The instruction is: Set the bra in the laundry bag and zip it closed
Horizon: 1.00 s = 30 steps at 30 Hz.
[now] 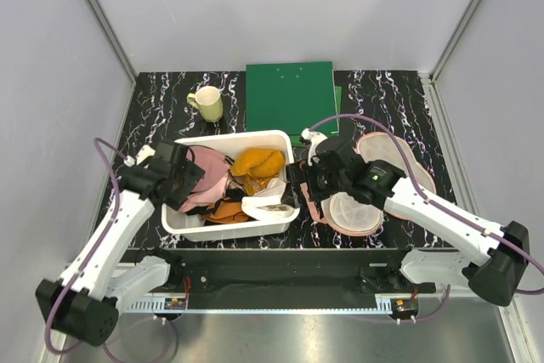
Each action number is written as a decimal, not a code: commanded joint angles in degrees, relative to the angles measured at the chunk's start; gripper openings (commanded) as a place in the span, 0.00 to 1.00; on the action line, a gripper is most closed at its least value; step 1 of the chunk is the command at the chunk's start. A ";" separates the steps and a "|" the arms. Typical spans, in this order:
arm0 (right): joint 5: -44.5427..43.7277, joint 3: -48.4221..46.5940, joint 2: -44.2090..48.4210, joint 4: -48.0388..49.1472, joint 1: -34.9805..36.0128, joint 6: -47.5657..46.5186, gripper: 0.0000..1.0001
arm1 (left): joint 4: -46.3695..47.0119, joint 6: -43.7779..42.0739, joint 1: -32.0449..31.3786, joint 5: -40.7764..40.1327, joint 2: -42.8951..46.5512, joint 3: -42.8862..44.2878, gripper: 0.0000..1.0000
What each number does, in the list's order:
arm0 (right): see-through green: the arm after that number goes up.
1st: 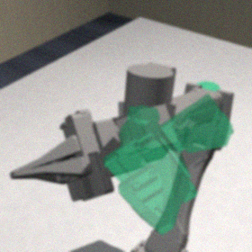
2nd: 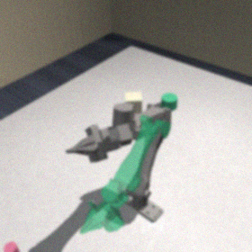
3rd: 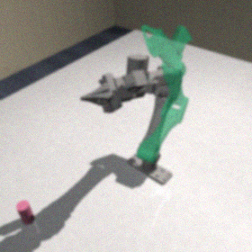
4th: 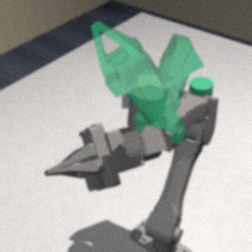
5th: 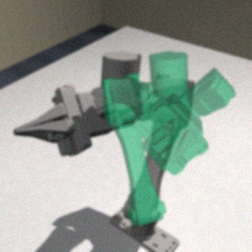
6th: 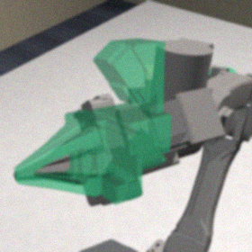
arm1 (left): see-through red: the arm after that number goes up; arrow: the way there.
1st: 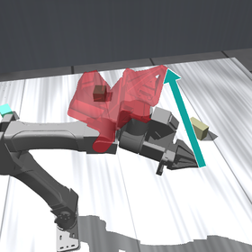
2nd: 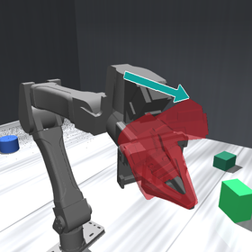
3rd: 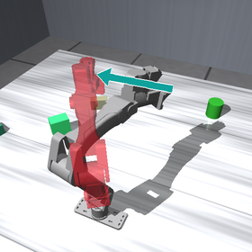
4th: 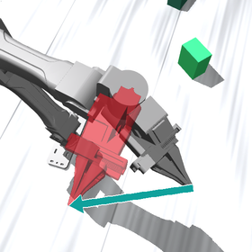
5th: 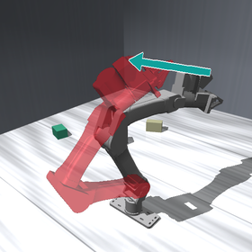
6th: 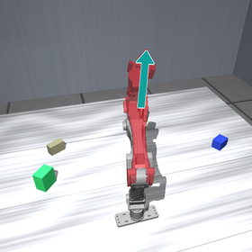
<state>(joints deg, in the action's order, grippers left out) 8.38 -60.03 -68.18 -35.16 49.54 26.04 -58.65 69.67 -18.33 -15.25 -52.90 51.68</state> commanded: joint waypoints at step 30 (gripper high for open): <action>-3.37 0.27 4.99 1.15 0.47 1.64 1.00 | 5.46 -8.29 1.80 -5.88 5.96 9.31 0.00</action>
<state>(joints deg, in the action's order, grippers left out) 7.11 -56.66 -62.83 -34.15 49.58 27.05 -59.02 73.60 -16.80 -21.65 -51.16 54.06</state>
